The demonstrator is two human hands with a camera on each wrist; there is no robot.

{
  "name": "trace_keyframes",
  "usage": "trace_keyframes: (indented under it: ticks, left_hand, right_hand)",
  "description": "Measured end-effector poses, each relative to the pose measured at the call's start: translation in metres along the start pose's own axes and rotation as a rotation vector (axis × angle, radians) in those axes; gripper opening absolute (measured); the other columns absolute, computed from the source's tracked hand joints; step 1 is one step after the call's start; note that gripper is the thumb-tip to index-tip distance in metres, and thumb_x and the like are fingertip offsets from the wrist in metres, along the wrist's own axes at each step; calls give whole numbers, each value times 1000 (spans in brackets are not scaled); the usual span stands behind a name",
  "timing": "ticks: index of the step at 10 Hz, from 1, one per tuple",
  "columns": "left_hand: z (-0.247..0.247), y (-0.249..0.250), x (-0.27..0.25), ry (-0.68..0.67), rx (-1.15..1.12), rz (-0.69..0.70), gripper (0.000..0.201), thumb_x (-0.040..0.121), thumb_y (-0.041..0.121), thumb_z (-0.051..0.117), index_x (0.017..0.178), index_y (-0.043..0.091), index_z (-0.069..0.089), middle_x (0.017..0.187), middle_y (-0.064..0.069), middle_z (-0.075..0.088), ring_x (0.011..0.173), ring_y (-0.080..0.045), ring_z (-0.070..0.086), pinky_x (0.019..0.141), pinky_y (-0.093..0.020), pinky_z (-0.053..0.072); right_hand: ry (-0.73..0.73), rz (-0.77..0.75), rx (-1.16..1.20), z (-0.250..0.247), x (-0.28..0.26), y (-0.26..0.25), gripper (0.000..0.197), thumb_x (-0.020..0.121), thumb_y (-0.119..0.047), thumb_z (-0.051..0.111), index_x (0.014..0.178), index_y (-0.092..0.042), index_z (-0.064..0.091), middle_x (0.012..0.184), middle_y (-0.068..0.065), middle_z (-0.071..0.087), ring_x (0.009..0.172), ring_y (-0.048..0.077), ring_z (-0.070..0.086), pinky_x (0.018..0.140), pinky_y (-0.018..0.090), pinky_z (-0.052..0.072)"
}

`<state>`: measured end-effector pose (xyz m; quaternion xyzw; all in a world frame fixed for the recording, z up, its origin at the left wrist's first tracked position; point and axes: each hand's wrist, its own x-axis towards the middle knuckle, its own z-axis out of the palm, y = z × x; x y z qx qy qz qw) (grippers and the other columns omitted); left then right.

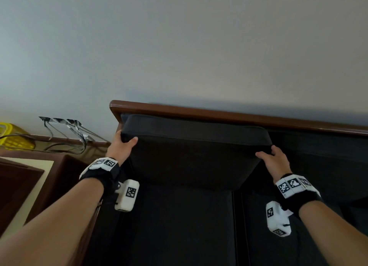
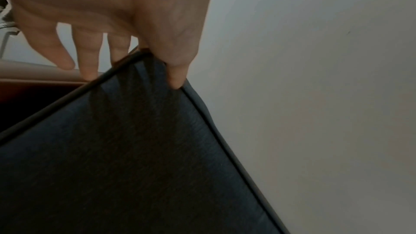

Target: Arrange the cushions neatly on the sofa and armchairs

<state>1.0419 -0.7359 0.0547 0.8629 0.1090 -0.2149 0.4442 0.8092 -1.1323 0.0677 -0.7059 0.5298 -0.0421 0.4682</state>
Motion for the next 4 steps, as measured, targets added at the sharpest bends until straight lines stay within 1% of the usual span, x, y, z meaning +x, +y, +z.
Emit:
trace_keyframes:
  ticks: [1, 2, 3, 4]
  left_hand:
    - [2, -48, 42, -61, -82, -3, 106, 50, 75, 75, 142, 36, 39, 138, 2, 58, 126, -21, 55, 108, -50, 43]
    - [1, -28, 0, -72, -66, -2, 98, 66, 60, 79, 148, 37, 33, 148, 0, 48, 135, -21, 46, 113, -47, 37]
    - [3, -15, -37, -57, 63, 15, 74, 89, 31, 69, 152, 28, 30, 150, -10, 43, 137, -29, 43, 110, -42, 36]
    - [1, -26, -66, -37, 92, 31, 67, 91, 27, 67, 150, 23, 36, 146, -11, 49, 133, -30, 48, 107, -40, 38]
  right_hand:
    - [-70, 32, 113, -5, -1, 6, 85, 85, -25, 71, 154, -14, 22, 159, 9, 28, 143, 30, 32, 116, 46, 28]
    - [-124, 84, 219, -7, -5, 13, 79, 87, -23, 68, 152, -12, 25, 156, 9, 34, 140, 29, 36, 114, 43, 29]
    - [-131, 109, 239, -8, -21, 21, 63, 89, -20, 65, 145, -8, 38, 139, 13, 50, 127, 30, 46, 105, 39, 34]
    - [-116, 165, 263, -5, -45, 42, 61, 88, -19, 68, 143, -9, 43, 141, 15, 50, 130, 31, 47, 104, 41, 37]
